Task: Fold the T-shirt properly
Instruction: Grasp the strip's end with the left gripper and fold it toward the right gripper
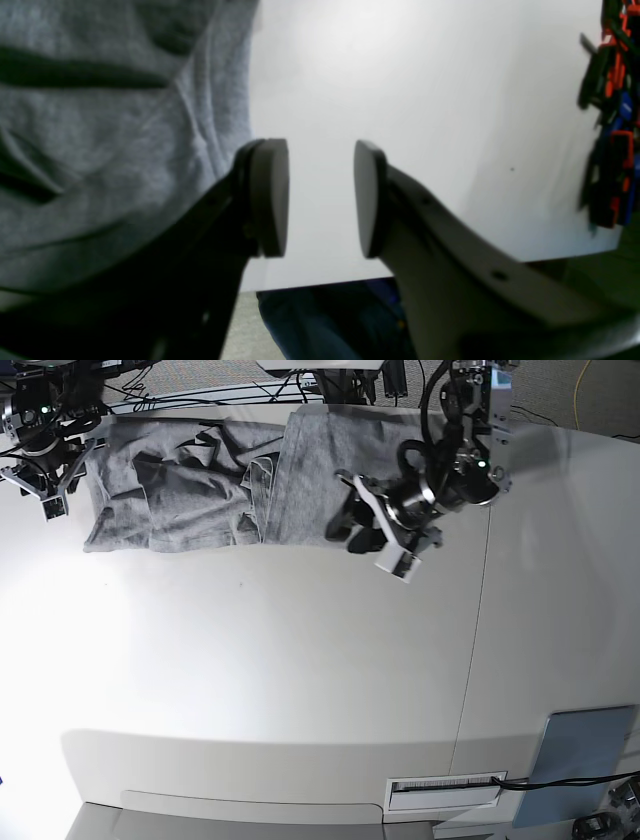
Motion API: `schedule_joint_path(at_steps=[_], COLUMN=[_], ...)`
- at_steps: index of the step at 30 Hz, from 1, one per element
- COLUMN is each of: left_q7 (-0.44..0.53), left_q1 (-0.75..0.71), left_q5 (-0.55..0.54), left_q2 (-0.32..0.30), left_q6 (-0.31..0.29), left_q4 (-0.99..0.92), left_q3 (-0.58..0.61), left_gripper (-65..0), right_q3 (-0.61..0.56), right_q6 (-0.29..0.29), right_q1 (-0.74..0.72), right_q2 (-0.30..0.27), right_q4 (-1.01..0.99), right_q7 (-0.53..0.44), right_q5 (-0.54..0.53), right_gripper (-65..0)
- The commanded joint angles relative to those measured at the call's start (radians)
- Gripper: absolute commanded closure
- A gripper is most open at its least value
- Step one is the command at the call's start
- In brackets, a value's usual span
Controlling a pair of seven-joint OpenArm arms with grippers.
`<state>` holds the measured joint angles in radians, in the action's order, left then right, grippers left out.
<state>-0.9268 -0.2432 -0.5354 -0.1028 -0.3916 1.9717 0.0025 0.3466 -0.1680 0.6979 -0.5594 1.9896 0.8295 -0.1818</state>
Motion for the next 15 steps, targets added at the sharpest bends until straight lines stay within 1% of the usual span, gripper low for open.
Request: schedule_joint_path(at_steps=[1, 3, 4, 5, 7, 8, 9, 11, 13, 15], left_q7=[0.018, 0.018, 0.018, 0.018, 0.018, 0.019, 0.018, 0.018, 0.018, 0.018], left_q1=[0.002, -0.005, -0.007, -0.010, -0.009, -0.009, -0.009, -0.009, -0.009, -0.009], left_q5=[-0.019, -0.018, -0.019, -0.019, -0.019, -0.023, -0.027, -0.026, -0.027, -0.028], left_q2=[0.000, 0.000, 0.000, 0.000, 0.003, 0.003, 0.002, 0.003, 0.003, 0.003], left_q6=[-0.014, -0.034, -0.042, -0.055, -0.077, -0.078, -0.078, -0.078, -0.078, -0.078], left_q4=[0.018, 0.018, 0.018, 0.018, 0.018, 0.018, 0.018, 0.018, 0.018, 0.018], left_q3=[-0.014, -0.034, -0.038, -0.039, -0.037, -0.038, -0.038, -0.038, -0.038, -0.038], left_gripper=[-22.3, -22.3, -22.3, -22.3, -22.3, -22.3, -22.3, -22.3, -22.3, -22.3], right_q3=[0.011, 0.011, 0.011, 0.011, 0.011, 0.011, 0.012, 0.023, 0.046, 0.085], right_q6=[0.008, 0.008, 0.008, 0.005, -0.029, -0.034, -0.034, -0.034, -0.034, -0.049], right_q1=[0.000, 0.000, -0.001, -0.003, -0.013, -0.015, -0.023, -0.046, -0.071, -0.087], right_q2=[-0.017, -0.017, -0.017, -0.017, -0.017, -0.017, -0.017, -0.016, -0.016, -0.016], right_q4=[0.012, 0.011, 0.011, 0.011, 0.011, 0.011, 0.011, 0.011, 0.011, 0.011], right_q7=[-0.021, -0.023, -0.022, -0.022, -0.013, -0.006, 0.002, 0.049, 0.082, 0.088], right_q5=[0.008, 0.005, -0.006, -0.020, -0.047, -0.068, -0.095, -0.165, -0.206, -0.249], right_gripper=[-22.2, -23.2, -25.6, -28.6, -36.2, -39.1, -40.2, -40.2, -40.2, -40.1])
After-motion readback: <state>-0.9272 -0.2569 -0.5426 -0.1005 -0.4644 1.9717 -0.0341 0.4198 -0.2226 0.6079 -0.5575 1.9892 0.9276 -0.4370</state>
